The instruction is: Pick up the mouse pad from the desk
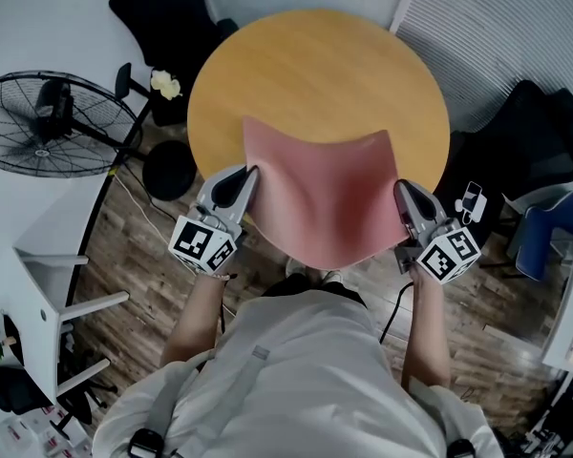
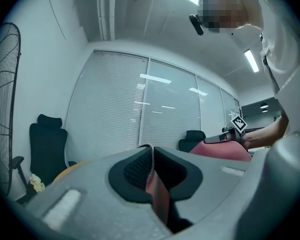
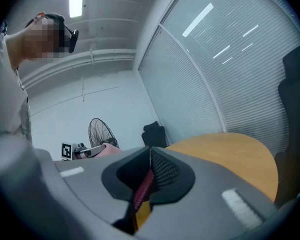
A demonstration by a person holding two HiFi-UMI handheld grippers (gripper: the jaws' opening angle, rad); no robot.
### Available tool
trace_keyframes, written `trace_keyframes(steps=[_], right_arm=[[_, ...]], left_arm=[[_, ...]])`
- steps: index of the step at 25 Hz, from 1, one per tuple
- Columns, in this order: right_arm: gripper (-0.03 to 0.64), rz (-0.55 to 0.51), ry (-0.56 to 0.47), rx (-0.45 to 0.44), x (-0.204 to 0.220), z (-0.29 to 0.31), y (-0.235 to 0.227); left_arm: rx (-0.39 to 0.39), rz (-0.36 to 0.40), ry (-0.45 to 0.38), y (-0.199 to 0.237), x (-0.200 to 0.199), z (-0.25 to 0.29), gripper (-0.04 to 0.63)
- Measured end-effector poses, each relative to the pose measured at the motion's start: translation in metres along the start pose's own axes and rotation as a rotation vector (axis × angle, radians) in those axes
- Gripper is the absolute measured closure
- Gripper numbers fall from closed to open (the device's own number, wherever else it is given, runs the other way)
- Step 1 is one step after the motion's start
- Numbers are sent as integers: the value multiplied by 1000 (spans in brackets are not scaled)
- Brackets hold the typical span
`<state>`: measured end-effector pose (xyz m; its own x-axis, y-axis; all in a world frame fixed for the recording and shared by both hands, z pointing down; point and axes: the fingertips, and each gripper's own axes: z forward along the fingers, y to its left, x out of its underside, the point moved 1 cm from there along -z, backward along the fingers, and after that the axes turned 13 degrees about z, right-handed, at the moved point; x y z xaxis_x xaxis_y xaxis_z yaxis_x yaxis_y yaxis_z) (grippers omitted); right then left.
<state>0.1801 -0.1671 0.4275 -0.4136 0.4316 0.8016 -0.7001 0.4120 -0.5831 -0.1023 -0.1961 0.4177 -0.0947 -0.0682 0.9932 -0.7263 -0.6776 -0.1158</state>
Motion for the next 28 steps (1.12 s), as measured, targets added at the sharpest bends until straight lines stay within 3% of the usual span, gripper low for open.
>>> trace_keyframes(steps=[28], right_arm=[[603,-136,-108,-96,-87,-12,79]], left_arm=[[19,95,-150,-2,-116,8,575]])
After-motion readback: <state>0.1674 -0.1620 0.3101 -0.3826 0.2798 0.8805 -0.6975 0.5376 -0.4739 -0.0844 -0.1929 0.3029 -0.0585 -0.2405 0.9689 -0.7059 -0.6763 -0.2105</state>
